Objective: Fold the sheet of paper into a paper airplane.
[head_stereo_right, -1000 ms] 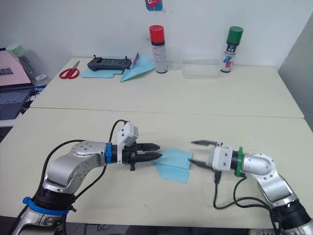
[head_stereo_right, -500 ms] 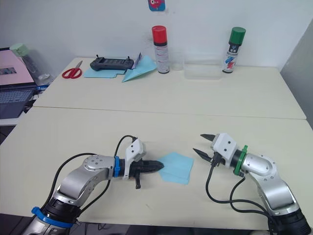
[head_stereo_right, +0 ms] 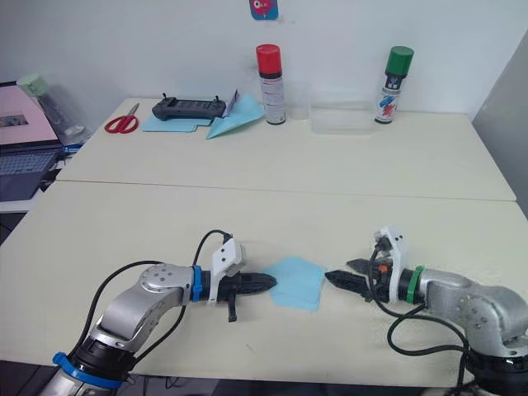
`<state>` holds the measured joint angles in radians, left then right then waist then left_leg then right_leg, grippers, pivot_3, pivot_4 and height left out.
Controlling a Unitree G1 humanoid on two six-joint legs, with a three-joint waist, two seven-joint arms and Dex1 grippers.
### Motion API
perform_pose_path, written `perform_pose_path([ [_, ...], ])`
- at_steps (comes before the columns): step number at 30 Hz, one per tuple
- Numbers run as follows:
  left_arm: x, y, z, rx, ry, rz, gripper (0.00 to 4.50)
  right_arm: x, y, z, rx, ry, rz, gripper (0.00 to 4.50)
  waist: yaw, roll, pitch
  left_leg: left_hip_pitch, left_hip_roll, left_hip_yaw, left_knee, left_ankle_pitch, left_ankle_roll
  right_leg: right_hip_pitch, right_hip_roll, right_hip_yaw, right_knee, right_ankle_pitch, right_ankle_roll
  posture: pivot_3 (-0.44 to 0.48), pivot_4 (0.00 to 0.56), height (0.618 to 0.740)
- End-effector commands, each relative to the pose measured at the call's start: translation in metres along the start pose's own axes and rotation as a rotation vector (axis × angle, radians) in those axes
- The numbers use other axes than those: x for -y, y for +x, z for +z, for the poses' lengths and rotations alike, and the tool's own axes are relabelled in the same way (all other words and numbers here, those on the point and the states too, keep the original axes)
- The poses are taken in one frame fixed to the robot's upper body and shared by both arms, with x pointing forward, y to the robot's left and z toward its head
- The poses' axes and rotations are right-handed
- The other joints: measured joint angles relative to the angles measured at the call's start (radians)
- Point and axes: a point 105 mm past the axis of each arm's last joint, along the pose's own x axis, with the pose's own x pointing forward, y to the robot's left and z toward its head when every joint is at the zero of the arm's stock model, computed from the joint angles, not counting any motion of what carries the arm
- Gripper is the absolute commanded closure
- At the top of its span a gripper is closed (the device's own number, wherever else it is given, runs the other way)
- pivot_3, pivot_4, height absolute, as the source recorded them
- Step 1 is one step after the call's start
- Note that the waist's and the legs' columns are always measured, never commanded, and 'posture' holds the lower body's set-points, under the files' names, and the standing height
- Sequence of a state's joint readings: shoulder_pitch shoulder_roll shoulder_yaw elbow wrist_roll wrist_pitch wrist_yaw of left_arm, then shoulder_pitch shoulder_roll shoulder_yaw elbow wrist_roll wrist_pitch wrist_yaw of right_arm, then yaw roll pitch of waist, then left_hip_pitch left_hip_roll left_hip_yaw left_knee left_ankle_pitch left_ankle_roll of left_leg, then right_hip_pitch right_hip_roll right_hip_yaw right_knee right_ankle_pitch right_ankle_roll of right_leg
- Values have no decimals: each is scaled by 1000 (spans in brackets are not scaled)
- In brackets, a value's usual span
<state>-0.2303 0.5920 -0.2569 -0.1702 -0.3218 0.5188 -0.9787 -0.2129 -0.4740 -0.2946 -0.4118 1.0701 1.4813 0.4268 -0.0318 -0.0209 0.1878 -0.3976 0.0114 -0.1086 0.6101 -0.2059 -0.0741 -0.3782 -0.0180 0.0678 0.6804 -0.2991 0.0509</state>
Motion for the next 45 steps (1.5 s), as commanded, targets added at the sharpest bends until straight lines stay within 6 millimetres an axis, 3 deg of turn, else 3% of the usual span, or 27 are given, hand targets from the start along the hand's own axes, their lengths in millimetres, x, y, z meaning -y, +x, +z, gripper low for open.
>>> perform_pose_path([
  [1, 2, 4, -11, -43, -27, -3, 4500, -1, 7, -5, -40, 74, -5, 109, -1, 0, 0, 0, 0, 0, 0, 0, 0, 0, 0, 0, 0, 0, 0, 0, 150, 740],
  [9, 9, 2, -14, -55, -31, -16, 4500, 18, 21, -16, -75, 221, -73, 109, -4, 0, -5, 0, 0, 1, 0, 0, 0, 0, 0, 1, 0, 0, 1, 0, 150, 740],
  [18, 13, 0, -13, -57, -34, -17, 4500, 10, 53, 0, 18, 331, 2, 109, -27, -1, -8, 4, 1, 2, 0, 0, 0, 3, 2, 2, 0, 0, 0, 0, 150, 740],
  [22, 11, 0, -14, -63, -37, -13, 4500, 0, 61, 10, 30, 286, 57, 109, -27, -1, -8, 4, 2, 2, -1, 0, 0, 2, 2, 2, 0, 0, 0, 0, 150, 740],
  [28, 4, 0, -13, -60, -51, 16, 4500, -13, 71, 14, 0, -2, 66, 109, -26, 0, -8, 2, 1, 2, -1, 0, 0, 0, 2, 2, -1, 0, 0, 0, 150, 740],
  [31, 4, -1, -13, -63, -53, 19, 4500, -17, 72, 16, 17, -96, 87, 702, -26, 0, -8, 1, 1, 1, -1, 0, 0, -1, 2, 2, -1, 0, 0, 0, 150, 740],
  [37, 2, -10, -20, -94, -61, 35, 4500, -23, 66, 15, 32, -244, 109, 2766, -25, 0, -8, -1, 1, 1, -1, 0, 0, -2, 2, 2, -1, 0, 0, 0, 150, 740],
  [40, -1, -16, -21, -103, -69, 44, 4500, -41, 63, 8, 17, -453, 172, 3846, -27, 0, -7, -1, 2, 1, -2, 0, 0, -3, 2, 2, -1, 0, 0, 0, 150, 740],
  [45, -4, -20, -21, -114, -77, 51, 4500, -45, 65, -7, -43, -554, 228, 3846, -27, -1, -7, 0, 2, 1, -2, 0, 0, -3, 2, 1, -1, 0, 0, 0, 150, 740],
])
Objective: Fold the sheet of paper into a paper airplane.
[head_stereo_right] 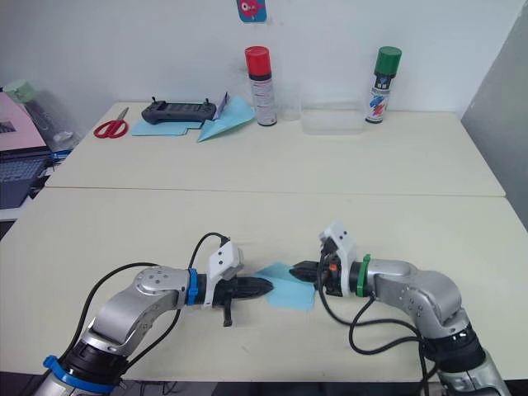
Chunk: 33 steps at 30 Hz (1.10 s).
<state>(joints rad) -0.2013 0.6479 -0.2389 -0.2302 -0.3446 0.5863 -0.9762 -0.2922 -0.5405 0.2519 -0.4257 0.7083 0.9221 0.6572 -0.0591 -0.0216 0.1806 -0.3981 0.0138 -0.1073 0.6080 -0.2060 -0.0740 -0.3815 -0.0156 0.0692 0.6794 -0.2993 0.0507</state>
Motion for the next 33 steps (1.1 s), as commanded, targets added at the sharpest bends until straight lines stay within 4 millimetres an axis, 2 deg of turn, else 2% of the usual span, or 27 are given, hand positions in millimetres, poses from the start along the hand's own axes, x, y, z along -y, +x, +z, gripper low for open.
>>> perform_pose_path([
  [1, -8, -7, -16, -65, -48, 45, 4500, -8, 3, -1, -7, -76, 48, 3846, 0, 0, 0, 0, 0, 0, 0, 0, 0, 0, 0, 0, 0, 0, 0, 0, 150, 740],
  [6, -9, -7, -15, -71, -35, 50, 4500, -6, 10, -13, -57, -76, 75, 3846, 1, -1, 0, 0, 0, 0, 0, 0, 0, 0, 0, 0, 0, 0, 0, 0, 150, 740],
  [10, -7, -8, -15, -71, -40, 49, 4500, 3, 16, -27, -124, -145, 46, 3846, 1, -1, 0, 0, 0, 0, 0, 0, 0, 0, 0, 0, 0, 0, 0, 0, 150, 740],
  [14, -2, -20, -10, -80, -44, 16, 4500, 8, 16, -35, -158, -202, 32, 3846, 1, -1, 0, 0, 0, 0, 0, 0, 0, 0, 0, 0, 0, 0, 0, 0, 150, 740],
  [16, 1, -31, -1, -75, -49, -21, 4500, 8, 17, -36, -161, -203, 37, 3846, 1, -1, 1, 0, 0, 0, 0, 0, 0, 0, 0, 0, 0, 0, 0, 0, 150, 740],
  [19, 0, -41, 26, 3, -46, -46, 4500, 8, 16, -37, -163, -208, 37, 3846, 2, -2, 2, -1, 0, -1, 0, 0, 0, -1, 0, -1, 0, 0, 0, 0, 150, 740],
  [21, -4, -37, 46, 66, -34, -39, 4500, 9, 15, -37, -164, -209, 34, 3846, 6, -4, 3, -2, -1, -1, 0, 0, 0, -1, -1, -1, 0, 0, 0, 0, 150, 740],
  [23, -6, -26, 55, 87, -11, -36, 4500, 9, 14, -37, -166, -206, 33, 3846, 11, -5, 3, -2, -1, -1, 1, 0, 0, 0, -1, -2, 0, 0, 0, 0, 150, 740],
  [27, -1, -5, 39, 30, 13, -55, 4500, 9, 11, -37, -166, -207, 30, 3846, 3, -5, 3, -1, -1, 1, 0, 0, 0, 0, -2, 0, -1, 0, 1, 0, 150, 740],
  [31, 4, 9, 5, -96, 43, -76, 4500, 6, 10, -29, -133, -166, 41, 3846, 6, -5, 3, -2, -1, -1, 0, 0, 0, -1, -1, -1, -1, 0, 1, 0, 150, 740],
  [33, -1, 13, -7, -128, 42, -53, 4500, 2, 8, -24, -122, -134, 69, 3500, 9, -5, 3, -2, -1, -1, 0, 0, 0, -1, -1, -1, 0, 0, 0, 0, 150, 740],
])
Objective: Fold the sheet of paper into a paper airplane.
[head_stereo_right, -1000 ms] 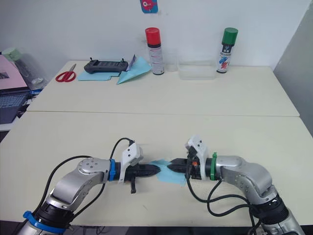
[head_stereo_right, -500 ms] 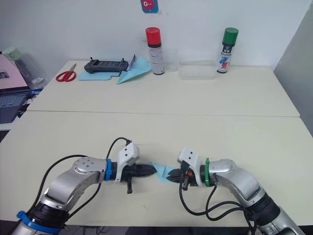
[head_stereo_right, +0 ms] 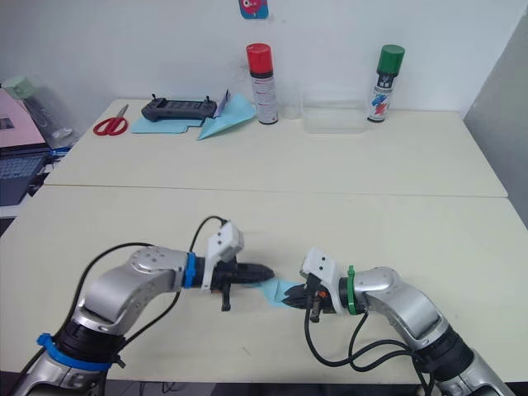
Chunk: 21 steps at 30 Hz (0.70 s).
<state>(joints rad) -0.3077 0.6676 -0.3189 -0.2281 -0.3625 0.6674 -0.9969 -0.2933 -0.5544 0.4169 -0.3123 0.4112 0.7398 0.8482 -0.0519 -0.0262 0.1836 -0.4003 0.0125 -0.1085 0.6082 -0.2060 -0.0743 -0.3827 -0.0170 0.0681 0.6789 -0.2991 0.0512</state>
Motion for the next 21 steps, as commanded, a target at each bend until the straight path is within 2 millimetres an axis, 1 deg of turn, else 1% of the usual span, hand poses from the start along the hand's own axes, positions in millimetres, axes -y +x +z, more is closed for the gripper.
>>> perform_pose_path([
  [1, -8, 7, -23, -81, 13, 34, 4500, -5, -10, 12, 35, 30, 26, 3255, 3, 0, 0, 1, 0, 0, 0, 0, 0, 1, 0, 0, 0, 0, 0, 0, 150, 740],
  [3, -11, 9, -32, -105, 13, 42, 4500, -11, -16, 14, 20, 51, 66, 2597, 8, 0, 0, 1, -1, 0, 1, 0, 0, 2, -1, 0, 0, 0, 0, 0, 150, 740],
  [4, -10, 10, -36, -114, 14, 34, 4500, -19, -21, 14, 9, 81, 116, 2233, 10, 0, 0, 2, -1, 0, 1, 0, 0, 3, -1, 0, 0, 0, 0, 0, 150, 740],
  [6, -9, 10, -37, -115, 13, 24, 4500, -30, -31, 17, -1, 139, 197, 1521, 14, 0, 0, 3, -1, 0, 2, 0, 0, 4, -1, 0, -1, 0, 0, 0, 150, 740],
  [8, -9, 10, -36, -107, 13, 24, 4500, -34, -43, 24, 24, 204, 241, 1521, 18, 0, -1, 3, -1, 0, 2, 0, 0, 4, -1, 0, -1, 0, 0, 0, 150, 740],
  [9, -9, 10, -36, -105, 13, 26, 4500, -29, -49, 30, 55, 217, 226, 1521, 19, 0, -1, 3, -1, 0, 2, 0, 0, 4, -1, 0, -1, 0, 0, 0, 150, 740],
  [11, -9, 9, -37, -106, 12, 28, 4500, -10, -49, 46, 150, 218, 120, 1521, 18, 0, -1, 3, -1, 0, 2, 0, 0, 5, -1, 0, -1, 0, 1, 0, 150, 740],
  [13, -9, 8, -38, -107, 11, 31, 4500, 16, -42, 61, 239, 174, -43, 1521, 17, 1, -1, 4, -1, 1, 2, 0, 0, 5, -1, 0, 0, 1, 1, 0, 150, 740],
  [14, -9, 8, -38, -108, 12, 31, 4500, 24, -38, 64, 260, 152, -103, 1521, 16, 1, -2, 4, -1, 1, 2, 0, 0, 5, -1, 0, 0, 1, 1, 0, 150, 740],
  [15, -8, 8, -38, -109, 13, 31, 4500, 28, -33, 65, 265, 133, -128, 1680, 16, 1, -2, 5, 0, 1, 1, 0, 0, 5, -1, 0, 0, 1, 1, 0, 150, 740],
  [17, -8, 8, -38, -111, 17, 31, 4500, 25, -22, 57, 225, 85, -122, 2112, 16, 1, -2, 4, -1, 1, 1, 0, 0, 5, -1, 0, 0, 0, 1, 0, 150, 740],
  [19, -8, 9, -37, -111, 22, 29, 4500, 24, -13, 47, 190, 27, -139, 2822, 18, 1, -2, 2, -1, 1, 1, 0, 0, 4, -1, 0, -2, 0, 1, 0, 150, 740],
  [21, -8, 9, -37, -116, 31, 26, 4500, 19, -7, 39, 168, 1, -129, 3582, 18, 1, -2, 2, -1, 1, 0, 0, 0, 4, -1, 0, -2, 0, 1, 0, 150, 740],
])
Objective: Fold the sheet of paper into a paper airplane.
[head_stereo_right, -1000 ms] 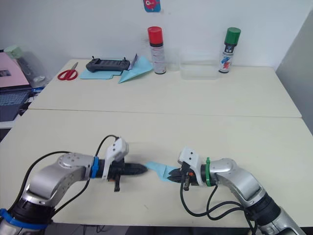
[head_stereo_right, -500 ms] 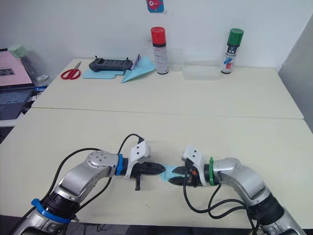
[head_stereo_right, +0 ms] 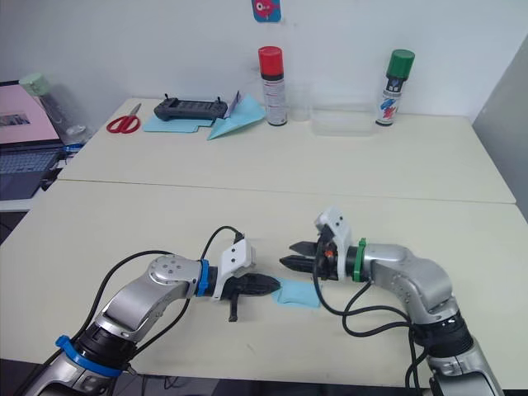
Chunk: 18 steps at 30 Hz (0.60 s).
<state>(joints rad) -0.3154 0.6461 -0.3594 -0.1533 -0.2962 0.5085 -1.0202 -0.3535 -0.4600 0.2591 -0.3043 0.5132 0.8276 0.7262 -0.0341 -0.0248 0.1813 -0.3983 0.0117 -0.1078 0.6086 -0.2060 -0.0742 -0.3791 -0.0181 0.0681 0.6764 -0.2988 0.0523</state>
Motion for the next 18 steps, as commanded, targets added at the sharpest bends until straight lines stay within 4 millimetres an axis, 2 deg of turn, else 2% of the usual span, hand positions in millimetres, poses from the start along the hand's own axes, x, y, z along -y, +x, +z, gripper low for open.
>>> perform_pose_path([
  [1, -2, 0, -35, -132, -66, 29, 4500, -8, 4, -5, 0, -79, 14, 3932, 0, 0, 0, 0, 0, 0, 0, 0, 0, 0, 0, 0, 0, 0, 0, 0, 150, 740],
  [2, -1, 0, -35, -133, -66, 29, 4500, -9, 5, -8, -4, -78, 13, 4346, 0, 0, 0, 0, 0, 0, 0, 0, 0, 0, 0, 0, 0, 0, 0, 0, 150, 740],
  [3, -1, 0, -35, -135, -66, 28, 4500, -9, 5, -12, -17, -77, 2, 4467, 0, 0, 0, 0, 0, 0, 0, 0, 0, 0, 0, 0, 1, 0, 0, 0, 150, 740],
  [8, 0, 1, -36, -139, -66, 24, 4500, 3, -3, -34, -92, -68, -91, 4467, 0, 0, 0, 2, 0, 0, 1, 0, 0, 1, 0, 0, 2, 0, -1, 0, 150, 740],
  [12, 0, 5, -34, -132, -63, 17, 4500, 6, -19, -61, -203, -62, -97, 4467, 1, 1, -1, 2, 0, 0, 0, 0, 0, 1, 0, 0, 1, 0, 0, 0, 150, 740],
  [18, 1, 7, -35, -130, -65, 12, 4500, 8, -52, -68, -234, -78, -120, 4467, 6, 0, -3, 4, -1, -1, 0, 0, 0, 6, -1, 0, -2, -1, -1, 0, 150, 740],
])
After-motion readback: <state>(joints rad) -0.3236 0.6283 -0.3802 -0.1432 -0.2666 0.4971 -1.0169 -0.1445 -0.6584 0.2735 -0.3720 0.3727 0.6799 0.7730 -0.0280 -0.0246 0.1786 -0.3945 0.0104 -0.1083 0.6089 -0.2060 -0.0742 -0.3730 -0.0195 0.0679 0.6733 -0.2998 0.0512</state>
